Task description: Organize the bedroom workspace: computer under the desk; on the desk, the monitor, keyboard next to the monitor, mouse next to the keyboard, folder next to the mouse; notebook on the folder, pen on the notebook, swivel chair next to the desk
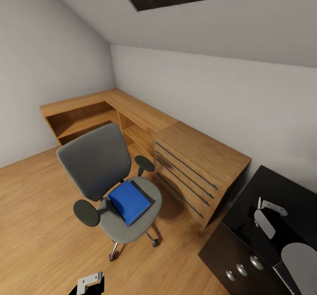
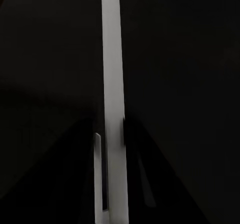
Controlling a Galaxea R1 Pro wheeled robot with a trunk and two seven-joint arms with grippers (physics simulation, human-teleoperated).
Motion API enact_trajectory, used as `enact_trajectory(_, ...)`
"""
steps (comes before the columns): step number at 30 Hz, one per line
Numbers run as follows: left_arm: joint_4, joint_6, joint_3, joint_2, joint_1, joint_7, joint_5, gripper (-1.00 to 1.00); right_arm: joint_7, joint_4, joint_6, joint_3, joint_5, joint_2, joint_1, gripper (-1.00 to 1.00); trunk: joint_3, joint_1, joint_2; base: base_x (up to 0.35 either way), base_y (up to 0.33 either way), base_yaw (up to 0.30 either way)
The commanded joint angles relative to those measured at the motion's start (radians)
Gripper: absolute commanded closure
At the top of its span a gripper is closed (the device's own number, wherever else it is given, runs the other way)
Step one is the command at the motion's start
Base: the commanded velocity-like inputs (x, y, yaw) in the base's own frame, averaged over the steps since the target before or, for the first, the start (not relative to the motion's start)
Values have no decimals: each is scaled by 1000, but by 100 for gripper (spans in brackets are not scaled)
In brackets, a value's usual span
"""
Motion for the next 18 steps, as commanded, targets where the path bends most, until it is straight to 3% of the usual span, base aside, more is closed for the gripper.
enact_trajectory(1,-3,-5,-7,0,-2,7,0,-100,-7,-2,4,3,-7,-1,-1,100,-5,4,-9,0,0,0)
enact_trajectory(18,-2,-5,-7,0,-2,8,0,-100,-8,-2,4,3,-7,-1,-1,100,-58,70,-128,0,0,0)
